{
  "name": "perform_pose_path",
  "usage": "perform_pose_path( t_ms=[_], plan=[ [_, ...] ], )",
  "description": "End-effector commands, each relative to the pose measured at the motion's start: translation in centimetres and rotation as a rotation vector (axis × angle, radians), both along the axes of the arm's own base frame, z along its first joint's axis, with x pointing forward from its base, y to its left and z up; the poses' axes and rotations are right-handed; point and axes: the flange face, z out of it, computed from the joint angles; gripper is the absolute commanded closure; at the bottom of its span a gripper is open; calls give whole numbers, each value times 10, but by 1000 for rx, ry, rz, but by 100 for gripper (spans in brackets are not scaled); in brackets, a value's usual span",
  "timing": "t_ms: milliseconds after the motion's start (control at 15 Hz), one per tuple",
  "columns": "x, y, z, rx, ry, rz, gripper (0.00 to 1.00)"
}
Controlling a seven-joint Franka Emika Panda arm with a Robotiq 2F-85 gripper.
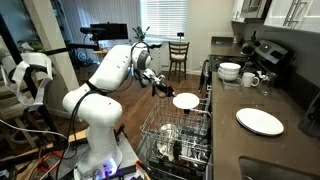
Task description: Pick a plate on the counter and put it in the dishwasher
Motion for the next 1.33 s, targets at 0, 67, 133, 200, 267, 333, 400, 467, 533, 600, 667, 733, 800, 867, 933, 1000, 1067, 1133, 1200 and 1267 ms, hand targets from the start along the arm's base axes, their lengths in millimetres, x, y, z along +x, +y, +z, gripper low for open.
perform_pose_path(
  t_ms=[0, 67, 133, 200, 267, 333, 400, 467, 533, 600, 667, 733, 800, 867, 933, 1000, 1067, 1133, 1200, 1267],
  plan=[
    [-12, 8, 21, 3, -29, 18, 98],
    [-4, 9, 3, 9, -7, 11, 96],
    [-5, 12, 5, 12, -8, 16, 96],
    [-6, 14, 6, 14, -9, 18, 96],
    [-6, 14, 7, 14, -9, 19, 96],
    [-7, 14, 7, 14, -8, 19, 96],
    [-7, 13, 7, 13, -8, 19, 96],
    [-7, 13, 6, 13, -8, 19, 96],
    [-7, 13, 6, 13, -8, 19, 96],
    [-7, 13, 6, 13, -8, 19, 96],
    [-7, 13, 6, 13, -8, 19, 96],
    [-7, 13, 6, 13, -8, 19, 98],
    [-8, 16, 8, 21, -18, 29, 98],
    [-9, 20, 10, 38, -30, 47, 98],
    [-10, 23, 10, 52, -38, 59, 98],
    [-12, 29, 13, 78, -60, 82, 98],
    [-13, 33, 14, 97, -72, 97, 98],
    [-17, 38, 18, 122, -94, 117, 98],
    [-18, 43, 19, 140, -110, 130, 98],
    [-23, 49, 23, 160, -133, 147, 98]
  ],
)
